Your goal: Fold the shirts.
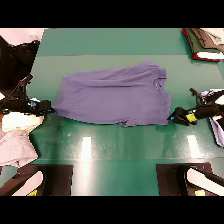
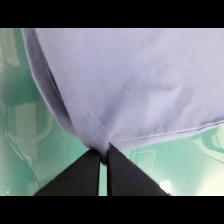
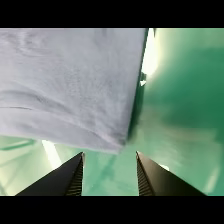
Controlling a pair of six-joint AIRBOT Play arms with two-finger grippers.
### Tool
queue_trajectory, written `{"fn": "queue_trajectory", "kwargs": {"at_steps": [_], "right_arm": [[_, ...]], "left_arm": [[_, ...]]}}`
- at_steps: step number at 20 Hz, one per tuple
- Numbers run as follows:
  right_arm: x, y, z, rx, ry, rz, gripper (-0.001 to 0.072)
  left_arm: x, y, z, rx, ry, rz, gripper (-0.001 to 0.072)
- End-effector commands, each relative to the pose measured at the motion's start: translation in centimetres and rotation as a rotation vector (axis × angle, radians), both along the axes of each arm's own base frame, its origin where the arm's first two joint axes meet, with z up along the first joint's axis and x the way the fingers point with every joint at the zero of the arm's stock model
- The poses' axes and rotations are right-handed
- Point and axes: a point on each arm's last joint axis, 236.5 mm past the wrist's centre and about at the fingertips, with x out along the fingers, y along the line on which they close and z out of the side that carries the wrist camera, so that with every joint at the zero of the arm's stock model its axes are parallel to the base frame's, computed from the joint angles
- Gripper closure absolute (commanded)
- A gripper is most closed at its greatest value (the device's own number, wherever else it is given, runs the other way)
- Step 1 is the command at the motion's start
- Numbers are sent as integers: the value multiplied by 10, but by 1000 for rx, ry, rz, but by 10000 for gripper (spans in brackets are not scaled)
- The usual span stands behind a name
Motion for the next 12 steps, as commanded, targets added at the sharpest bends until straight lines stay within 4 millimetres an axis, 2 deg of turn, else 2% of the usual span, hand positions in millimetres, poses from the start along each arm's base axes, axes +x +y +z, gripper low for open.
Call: {"fn": "queue_trajectory", "kwargs": {"at_steps": [1, 12], "right_arm": [[-3, 6, -17, 25, -18, -59, 317], [0, 12, -15, 43, -24, -62, 326]], "left_arm": [[-3, -2, 1, -10, 9, -6, 682], [-4, -3, 1, -13, 16, -7, 682]]}}
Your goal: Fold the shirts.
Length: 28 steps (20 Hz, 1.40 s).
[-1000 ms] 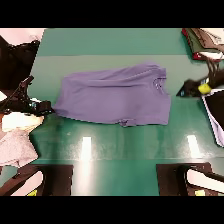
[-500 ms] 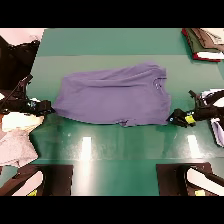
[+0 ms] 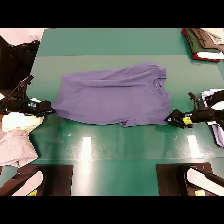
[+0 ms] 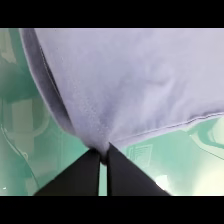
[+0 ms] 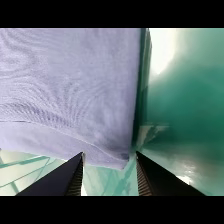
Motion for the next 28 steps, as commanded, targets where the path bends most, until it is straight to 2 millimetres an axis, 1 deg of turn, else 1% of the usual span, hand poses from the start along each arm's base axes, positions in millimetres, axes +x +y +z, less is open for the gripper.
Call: {"fn": "queue_trajectory", "kwargs": {"at_steps": [1, 2, 4, 6, 7, 8, 9, 10, 11, 12, 13, 14, 15, 16, 17, 18, 19, 20, 22, 24, 26, 28], "right_arm": [[-1, 6, 0, 2, -1, 20, 349], [-1, 11, 0, 1, -3, 37, 350], [-1, 18, -1, -6, -11, 66, 476], [-2, 19, -1, -12, -10, 78, 692], [-2, 20, 1, -11, -14, 78, 693], [1, 19, 7, -14, -30, 82, 693], [11, 18, 22, -23, -79, 85, 693], [26, 15, 45, -38, -155, 84, 693], [46, 11, 79, -68, -263, 83, 693], [64, 6, 118, -103, -377, 82, 694], [82, 1, 168, -145, -511, 80, 694], [96, -3, 222, -189, -652, 72, 694], [103, -6, 273, -228, -778, 64, 694], [106, -8, 327, -268, -908, 54, 694], [103, -8, 374, -297, -1014, 42, 694], [97, -7, 416, -328, -1106, 39, 694], [87, -5, 458, -355, -1199, 36, 694], [75, -3, 492, -385, -1278, 36, 694], [45, -5, 553, -461, -1410, -1, 694], [15, -10, 598, -549, -1511, -44, 694], [-9, -18, 628, -623, -1574, -96, 694], [-23, -30, 642, -683, -1594, -155, 695]], "left_arm": [[0, 0, 1, -2, -1, 1, 682], [0, -1, 1, -4, 1, 2, 682], [-3, -2, 0, -7, 10, -4, 682], [-5, -3, 0, -9, 19, -9, 682], [-5, -3, 0, -9, 17, -9, 682], [-2, -2, 4, -8, 9, -9, 682], [4, -1, 14, -4, -14, -9, 682], [13, 1, 31, 0, -51, 1, 682], [27, 3, 58, 12, -115, -2, 682], [40, 5, 91, 28, -196, -8, 683], [51, 6, 128, 41, -282, -16, 683], [60, 5, 169, 50, -377, -21, 682], [66, 2, 216, 54, -488, -28, 682], [67, -1, 260, 60, -592, -36, 682], [62, -6, 307, 67, -704, -47, 682], [53, -10, 350, 84, -809, -58, 682], [40, -13, 387, 102, -899, -66, 682], [24, -17, 423, 116, -987, -65, 682], [-15, -26, 482, 152, -1153, -76, 682], [-52, -33, 523, 158, -1302, -60, 682], [-87, -39, 548, 162, -1407, -43, 683], [-117, -44, 566, 164, -1494, -30, 682]]}}
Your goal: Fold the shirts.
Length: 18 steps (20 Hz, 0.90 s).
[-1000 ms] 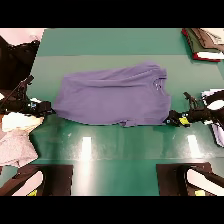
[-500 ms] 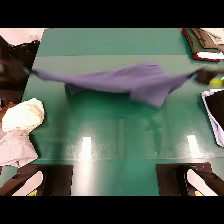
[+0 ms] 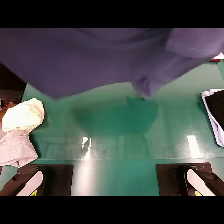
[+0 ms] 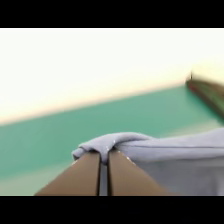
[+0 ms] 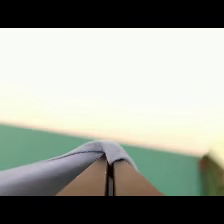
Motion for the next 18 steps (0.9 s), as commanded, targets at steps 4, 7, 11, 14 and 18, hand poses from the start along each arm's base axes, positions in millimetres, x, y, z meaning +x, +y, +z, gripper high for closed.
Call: {"fn": "queue_trajectory", "kwargs": {"at_steps": [4, 7, 11, 14, 18], "right_arm": [[-21, -33, 31, 7, -83, -165, 696], [32, -43, -21, 69, 93, -153, 696], [111, -53, -169, 115, 613, -111, 696], [146, -47, -281, 125, 984, -51, 696], [210, -39, -368, 143, 1103, -24, 696]], "left_arm": [[-54, -2, 41, -3, -185, 39, 683], [11, 26, -22, -23, 34, 112, 683], [105, 39, -186, -79, 521, 77, 683], [144, 36, -308, -152, 839, 25, 682], [198, 44, -394, -162, 920, 0, 682]]}}
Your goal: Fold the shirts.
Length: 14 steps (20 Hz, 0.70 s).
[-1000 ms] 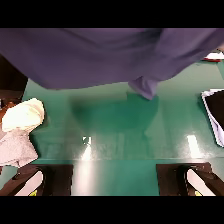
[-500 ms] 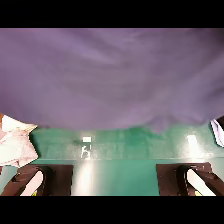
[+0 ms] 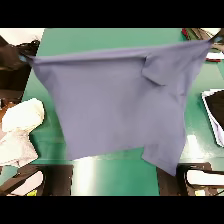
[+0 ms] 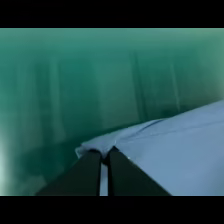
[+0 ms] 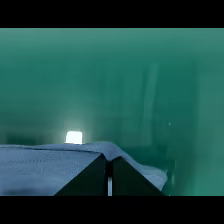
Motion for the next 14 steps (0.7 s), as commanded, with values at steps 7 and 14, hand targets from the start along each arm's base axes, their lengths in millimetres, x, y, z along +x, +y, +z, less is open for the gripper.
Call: {"fn": "queue_trajectory", "kwargs": {"at_steps": [7, 14], "right_arm": [[125, -5, -126, 33, -17, -55, 696], [128, -8, -168, 25, 62, -56, 696]], "left_arm": [[122, 33, -87, -115, -108, 171, 682], [126, 0, -153, 5, -10, 39, 682]]}}
